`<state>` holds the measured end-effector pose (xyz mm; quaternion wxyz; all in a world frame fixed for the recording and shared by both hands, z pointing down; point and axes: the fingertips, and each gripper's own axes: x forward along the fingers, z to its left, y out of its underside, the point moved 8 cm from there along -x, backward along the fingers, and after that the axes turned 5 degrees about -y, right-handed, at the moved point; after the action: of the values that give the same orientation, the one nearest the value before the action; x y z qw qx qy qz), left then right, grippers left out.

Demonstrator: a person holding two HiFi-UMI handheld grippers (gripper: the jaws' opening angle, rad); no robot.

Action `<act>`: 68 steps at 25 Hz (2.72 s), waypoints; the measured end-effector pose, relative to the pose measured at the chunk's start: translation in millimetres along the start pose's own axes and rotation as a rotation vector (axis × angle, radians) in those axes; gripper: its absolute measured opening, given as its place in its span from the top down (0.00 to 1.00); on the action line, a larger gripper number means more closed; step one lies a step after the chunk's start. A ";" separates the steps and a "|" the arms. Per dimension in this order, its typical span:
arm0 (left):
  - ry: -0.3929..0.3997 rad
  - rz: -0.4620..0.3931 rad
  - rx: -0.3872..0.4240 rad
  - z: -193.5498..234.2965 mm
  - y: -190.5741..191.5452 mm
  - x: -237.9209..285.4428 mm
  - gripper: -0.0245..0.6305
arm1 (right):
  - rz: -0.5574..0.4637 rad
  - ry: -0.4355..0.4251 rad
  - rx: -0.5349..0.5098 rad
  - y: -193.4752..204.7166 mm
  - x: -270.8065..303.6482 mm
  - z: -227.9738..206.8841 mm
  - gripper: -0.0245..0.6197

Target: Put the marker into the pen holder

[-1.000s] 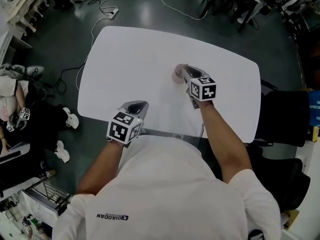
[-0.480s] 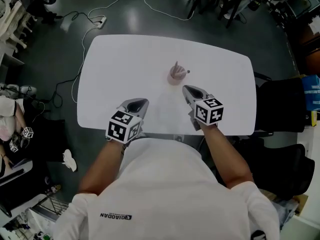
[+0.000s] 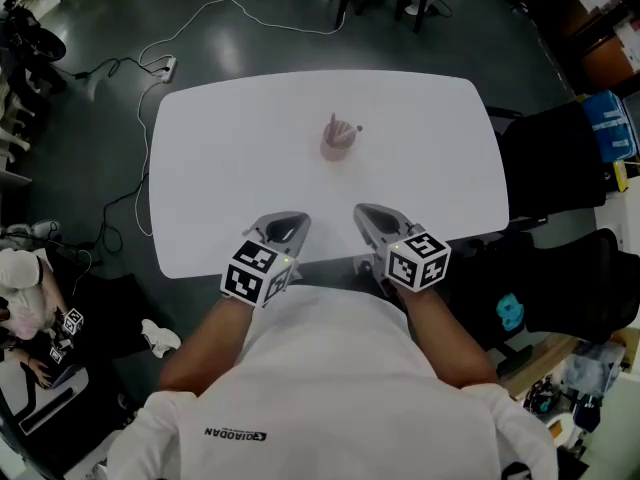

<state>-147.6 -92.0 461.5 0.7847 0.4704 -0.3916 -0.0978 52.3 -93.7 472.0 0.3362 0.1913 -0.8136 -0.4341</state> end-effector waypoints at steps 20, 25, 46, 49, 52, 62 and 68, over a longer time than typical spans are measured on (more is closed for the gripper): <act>-0.133 -0.111 -0.081 -127.1 6.3 0.5 0.92 | -0.030 -0.130 -0.017 26.4 -129.5 -12.6 0.94; -0.164 -0.130 -0.131 -188.7 25.9 -0.1 0.92 | -0.019 -0.157 -0.032 50.1 -179.4 -19.5 0.94; -0.250 -0.059 -0.071 -242.9 55.1 -34.3 0.92 | -0.037 -0.177 -0.076 75.0 -228.2 10.4 0.93; -0.240 -0.052 -0.059 -234.9 57.9 -39.7 0.92 | -0.041 -0.162 -0.100 72.7 -224.9 22.1 0.94; -0.234 -0.057 -0.056 -224.3 59.7 -44.1 0.92 | -0.048 -0.146 -0.105 71.8 -218.8 28.9 0.94; -0.219 -0.062 -0.066 -207.1 70.7 -65.9 0.92 | -0.041 -0.121 -0.093 73.3 -202.4 49.7 0.94; -0.205 -0.061 -0.065 -203.8 74.0 -70.4 0.92 | -0.047 -0.104 -0.084 75.5 -198.1 51.3 0.93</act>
<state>-67.0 119.5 434.0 0.7521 0.4438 -0.4520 -0.1818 153.1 96.9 439.2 0.2909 0.1733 -0.8062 -0.4852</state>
